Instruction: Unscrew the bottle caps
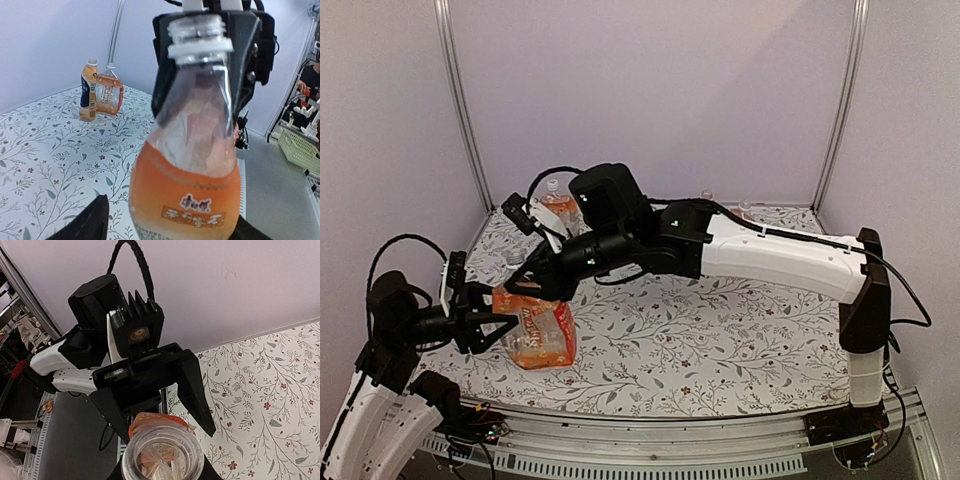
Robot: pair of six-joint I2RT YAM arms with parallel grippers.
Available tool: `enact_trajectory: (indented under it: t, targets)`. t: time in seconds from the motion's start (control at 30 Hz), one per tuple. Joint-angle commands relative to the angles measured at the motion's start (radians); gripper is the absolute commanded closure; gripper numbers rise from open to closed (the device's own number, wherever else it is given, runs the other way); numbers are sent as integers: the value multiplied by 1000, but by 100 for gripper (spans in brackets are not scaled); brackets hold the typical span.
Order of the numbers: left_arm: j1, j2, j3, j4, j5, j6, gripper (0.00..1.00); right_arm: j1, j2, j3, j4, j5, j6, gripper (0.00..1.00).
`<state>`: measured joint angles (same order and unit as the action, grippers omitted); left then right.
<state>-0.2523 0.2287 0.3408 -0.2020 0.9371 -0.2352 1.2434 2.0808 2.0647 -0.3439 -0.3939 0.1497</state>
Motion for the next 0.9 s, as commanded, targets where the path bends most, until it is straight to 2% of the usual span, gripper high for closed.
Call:
enact_trajectory:
  t: [0.0,0.07,0.2,0.3,0.6,0.7,0.87]
  targets:
    - [13,-11,-9,25,-30,10,22,5,-103,-104,-8,63,-14,94]
    - [16,-14,-10,24,-41,9,18,4,-152,-167,-10,142,-20,95]
    - [17,-16,-10,19,-69,13,17,-1,-275,-321,-15,396,-6,100]
    - [16,-16,-11,16,-75,13,17,-21,-391,-474,-23,612,22,94]
    - [24,-15,-11,12,-89,19,17,-218,-752,-934,-68,1148,187,99]
    - [26,-9,-11,10,-91,20,17,-312,-838,-1040,-49,1246,183,100]
    - [37,-1,-13,12,-91,22,17,-558,-918,-1177,106,1215,103,100]
